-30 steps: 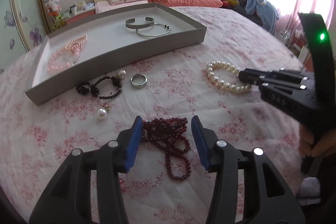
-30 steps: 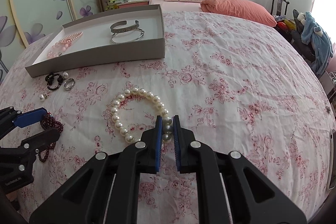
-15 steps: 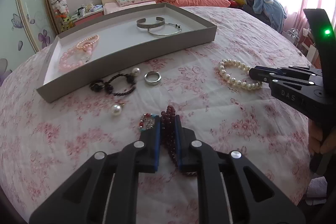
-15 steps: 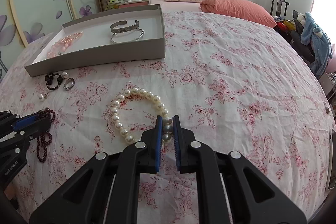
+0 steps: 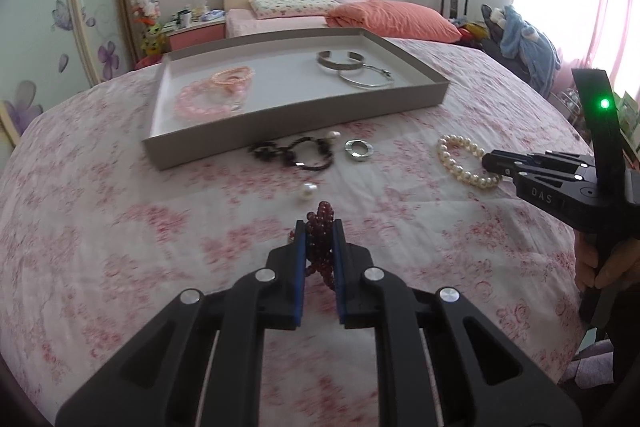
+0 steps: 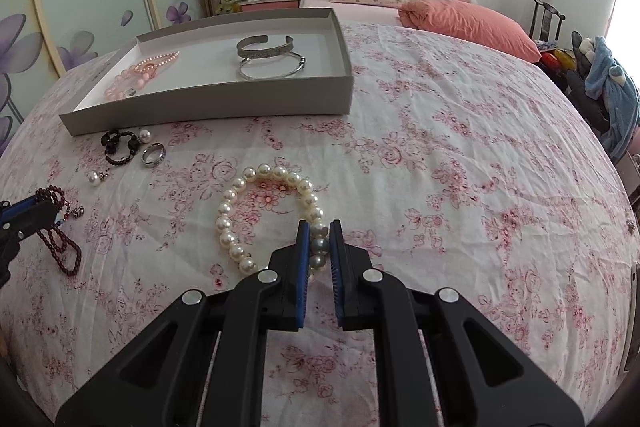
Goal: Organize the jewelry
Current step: 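Lift dark red beaded bracelet with left tool while right tool lifts white pearl bracelet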
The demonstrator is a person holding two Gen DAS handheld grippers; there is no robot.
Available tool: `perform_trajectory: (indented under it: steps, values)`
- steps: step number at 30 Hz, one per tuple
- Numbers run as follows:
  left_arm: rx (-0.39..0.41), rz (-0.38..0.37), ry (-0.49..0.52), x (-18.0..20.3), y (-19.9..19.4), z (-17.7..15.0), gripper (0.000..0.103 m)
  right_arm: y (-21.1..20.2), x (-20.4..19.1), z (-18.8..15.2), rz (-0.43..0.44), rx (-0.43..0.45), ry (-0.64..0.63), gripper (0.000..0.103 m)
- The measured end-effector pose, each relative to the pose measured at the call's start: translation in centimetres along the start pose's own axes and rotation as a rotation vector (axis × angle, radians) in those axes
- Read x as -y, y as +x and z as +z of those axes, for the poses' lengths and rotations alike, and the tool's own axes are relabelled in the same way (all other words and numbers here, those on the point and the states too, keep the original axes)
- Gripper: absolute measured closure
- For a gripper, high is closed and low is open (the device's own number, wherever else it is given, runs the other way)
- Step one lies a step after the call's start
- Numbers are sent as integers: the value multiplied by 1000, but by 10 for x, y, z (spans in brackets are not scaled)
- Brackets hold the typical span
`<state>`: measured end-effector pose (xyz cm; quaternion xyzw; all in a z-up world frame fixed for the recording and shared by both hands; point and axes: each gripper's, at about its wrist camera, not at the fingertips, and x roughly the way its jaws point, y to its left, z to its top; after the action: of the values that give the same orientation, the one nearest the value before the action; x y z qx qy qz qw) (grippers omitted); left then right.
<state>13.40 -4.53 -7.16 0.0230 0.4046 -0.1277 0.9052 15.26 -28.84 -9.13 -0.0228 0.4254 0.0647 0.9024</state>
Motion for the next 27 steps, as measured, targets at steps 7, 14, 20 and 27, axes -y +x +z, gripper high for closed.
perform_trajectory:
  steps: [7, 14, 20, 27]
  values:
    - [-6, 88, -101, -40, 2, 5, 90, 2, -12, 4, 10, 3, -27, 92]
    - [-27, 151, -162, -65, 17, 10, 90, 4, -14, 6, 19, 4, -29, 92]
    - [-38, 161, -192, -72, 24, 5, 90, 4, -14, 6, 22, 4, -26, 92]
    - [-40, 160, -203, -73, 25, 5, 89, 4, -12, 6, 33, 4, -16, 92]
